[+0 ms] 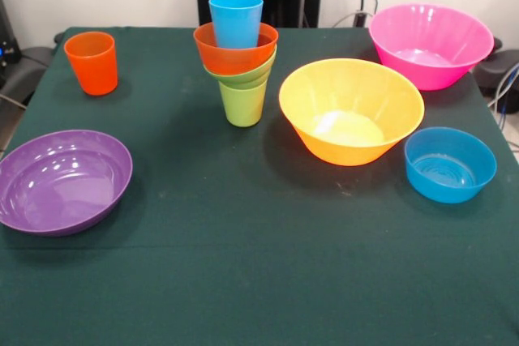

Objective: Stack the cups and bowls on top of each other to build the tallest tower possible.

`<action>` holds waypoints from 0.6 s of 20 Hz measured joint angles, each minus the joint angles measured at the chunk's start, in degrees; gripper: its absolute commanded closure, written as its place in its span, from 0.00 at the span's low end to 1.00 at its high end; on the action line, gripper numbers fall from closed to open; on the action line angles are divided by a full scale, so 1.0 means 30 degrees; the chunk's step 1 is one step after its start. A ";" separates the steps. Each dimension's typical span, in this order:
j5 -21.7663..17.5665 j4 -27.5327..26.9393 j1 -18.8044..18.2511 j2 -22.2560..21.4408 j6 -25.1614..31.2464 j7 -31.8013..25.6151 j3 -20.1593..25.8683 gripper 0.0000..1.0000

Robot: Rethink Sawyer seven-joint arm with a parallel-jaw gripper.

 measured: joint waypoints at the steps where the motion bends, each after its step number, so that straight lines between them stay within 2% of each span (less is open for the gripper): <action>1: 0.0039 0.0000 0.0124 -0.0002 0.0000 0.0000 -0.0039 1.00; 12: 0.0079 -0.0130 0.1199 0.0002 0.0000 0.0310 -0.0451 1.00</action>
